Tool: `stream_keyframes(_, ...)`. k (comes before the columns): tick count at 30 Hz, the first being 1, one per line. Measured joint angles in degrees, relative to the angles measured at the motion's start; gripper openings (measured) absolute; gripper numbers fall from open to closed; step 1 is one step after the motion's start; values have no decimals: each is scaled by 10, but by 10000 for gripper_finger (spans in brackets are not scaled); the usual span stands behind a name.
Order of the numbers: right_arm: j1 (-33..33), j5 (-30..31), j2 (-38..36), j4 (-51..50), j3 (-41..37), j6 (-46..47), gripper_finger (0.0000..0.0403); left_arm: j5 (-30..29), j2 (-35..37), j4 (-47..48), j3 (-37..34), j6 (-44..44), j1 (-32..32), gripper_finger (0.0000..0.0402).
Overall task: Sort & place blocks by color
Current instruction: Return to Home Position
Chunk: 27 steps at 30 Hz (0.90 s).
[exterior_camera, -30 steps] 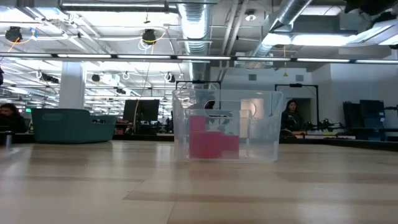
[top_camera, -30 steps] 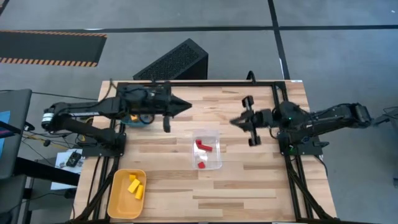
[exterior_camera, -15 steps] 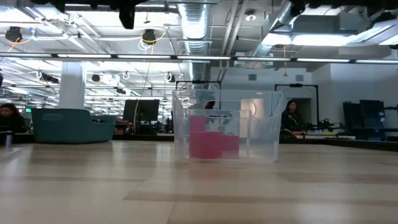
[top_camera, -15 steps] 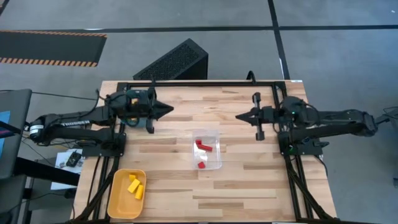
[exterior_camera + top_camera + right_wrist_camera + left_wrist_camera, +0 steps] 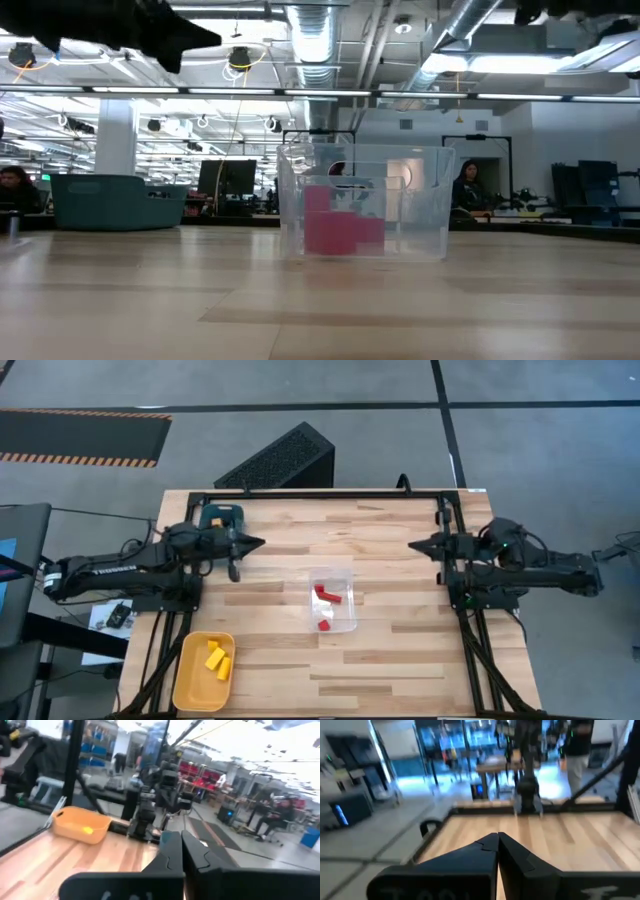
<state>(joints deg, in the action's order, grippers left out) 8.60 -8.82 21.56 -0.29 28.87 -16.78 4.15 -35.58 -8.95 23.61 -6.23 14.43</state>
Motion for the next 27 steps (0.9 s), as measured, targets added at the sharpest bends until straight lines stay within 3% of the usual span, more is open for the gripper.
stream_keyframes(6, 18, -11, -13, 127, -73, 62, 5, -24, 83, -55, -74, 17, 22, 0)
stream_keyframes(15, -20, -38, -29, 141, -97, 112, 3, 35, 242, -20, -136, 66, 28, 0)
stream_keyframes(21, -53, -27, -74, 47, -97, 32, 3, -10, 352, 49, -155, 46, 17, 0)
stream_keyframes(27, -51, 42, -137, -53, -97, 30, 4, 14, 352, 91, -154, 39, 17, 0)
